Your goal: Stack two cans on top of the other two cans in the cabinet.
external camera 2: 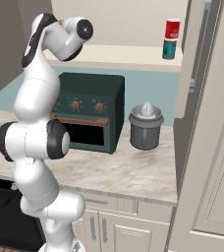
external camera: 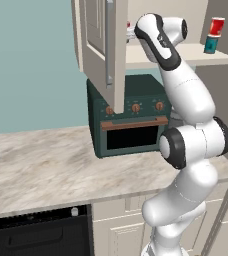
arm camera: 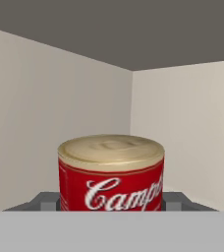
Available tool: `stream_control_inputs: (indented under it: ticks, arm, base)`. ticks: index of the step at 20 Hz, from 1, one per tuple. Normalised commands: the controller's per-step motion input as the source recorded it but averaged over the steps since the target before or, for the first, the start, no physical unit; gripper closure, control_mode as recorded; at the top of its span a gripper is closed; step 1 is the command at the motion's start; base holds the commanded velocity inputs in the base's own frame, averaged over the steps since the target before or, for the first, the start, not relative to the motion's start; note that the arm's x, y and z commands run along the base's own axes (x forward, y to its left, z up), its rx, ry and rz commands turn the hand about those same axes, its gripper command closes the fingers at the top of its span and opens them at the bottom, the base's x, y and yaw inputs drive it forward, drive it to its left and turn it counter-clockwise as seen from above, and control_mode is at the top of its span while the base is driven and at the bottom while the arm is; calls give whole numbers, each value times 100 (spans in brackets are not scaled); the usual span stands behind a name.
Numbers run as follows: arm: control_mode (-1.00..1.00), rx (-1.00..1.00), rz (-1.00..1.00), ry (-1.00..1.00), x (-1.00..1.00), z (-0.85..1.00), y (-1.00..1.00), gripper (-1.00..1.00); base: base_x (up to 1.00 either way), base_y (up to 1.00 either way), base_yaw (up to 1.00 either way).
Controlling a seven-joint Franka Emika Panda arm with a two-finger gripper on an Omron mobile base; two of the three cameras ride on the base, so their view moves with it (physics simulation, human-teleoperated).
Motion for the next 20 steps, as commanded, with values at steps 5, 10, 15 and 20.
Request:
stream_control_inputs:
  ticks: [5, 10, 15, 20]
  arm:
    - [-100, 0, 0, 0, 4, 0, 0, 100]
    - [-100, 0, 0, 0, 5, 6, 0, 100]
    - [-100, 0, 0, 0, 16, 17, 0, 100]
    - [-100, 0, 0, 1, 18, 11, 0, 100]
  base:
    - [0, 0, 0]
    - [0, 0, 0]
    - [0, 0, 0]
    - [0, 0, 0]
